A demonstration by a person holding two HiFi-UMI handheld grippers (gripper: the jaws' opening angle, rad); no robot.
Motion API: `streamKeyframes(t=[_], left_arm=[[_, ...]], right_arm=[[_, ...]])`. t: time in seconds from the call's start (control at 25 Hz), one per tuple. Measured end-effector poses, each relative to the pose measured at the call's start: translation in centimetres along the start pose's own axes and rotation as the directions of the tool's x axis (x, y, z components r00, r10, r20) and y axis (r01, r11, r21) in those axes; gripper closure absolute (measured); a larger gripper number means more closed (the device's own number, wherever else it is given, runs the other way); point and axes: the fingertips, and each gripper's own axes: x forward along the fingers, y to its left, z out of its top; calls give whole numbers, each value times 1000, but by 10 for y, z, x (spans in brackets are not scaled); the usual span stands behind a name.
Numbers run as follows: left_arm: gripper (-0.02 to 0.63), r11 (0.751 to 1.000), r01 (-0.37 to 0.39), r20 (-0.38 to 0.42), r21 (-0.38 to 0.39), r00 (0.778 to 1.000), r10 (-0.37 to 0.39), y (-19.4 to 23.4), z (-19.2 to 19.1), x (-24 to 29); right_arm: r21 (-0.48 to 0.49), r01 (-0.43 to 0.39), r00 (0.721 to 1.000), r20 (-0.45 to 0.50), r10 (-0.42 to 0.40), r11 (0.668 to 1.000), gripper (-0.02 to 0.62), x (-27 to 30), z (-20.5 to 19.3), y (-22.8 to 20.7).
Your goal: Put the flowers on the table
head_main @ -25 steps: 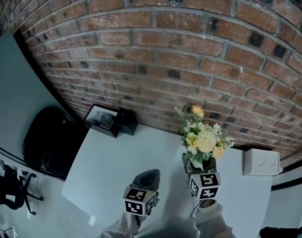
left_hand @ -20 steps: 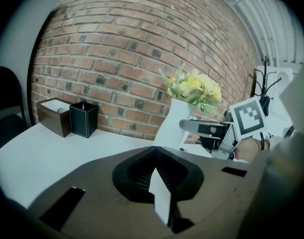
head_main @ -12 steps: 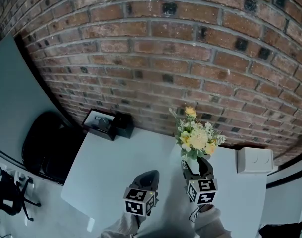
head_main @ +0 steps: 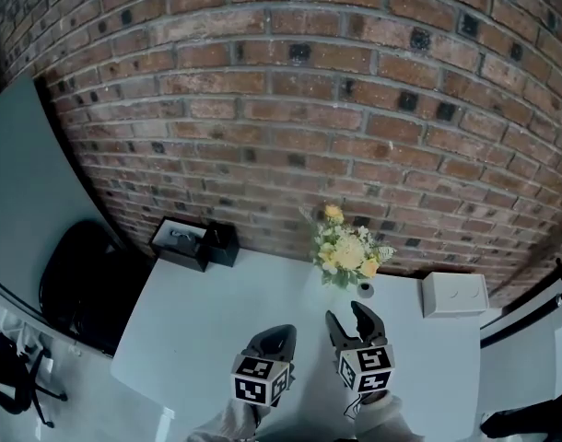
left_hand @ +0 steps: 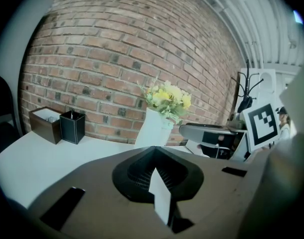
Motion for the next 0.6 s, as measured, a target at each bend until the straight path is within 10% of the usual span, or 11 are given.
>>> streamKeyframes(t=[0.6], left_arm=[[600,989,125,31,85,991,-128,-48,6,-39]], right_arm=[[28,111,991,67,-113,993,549,-71,21,30]])
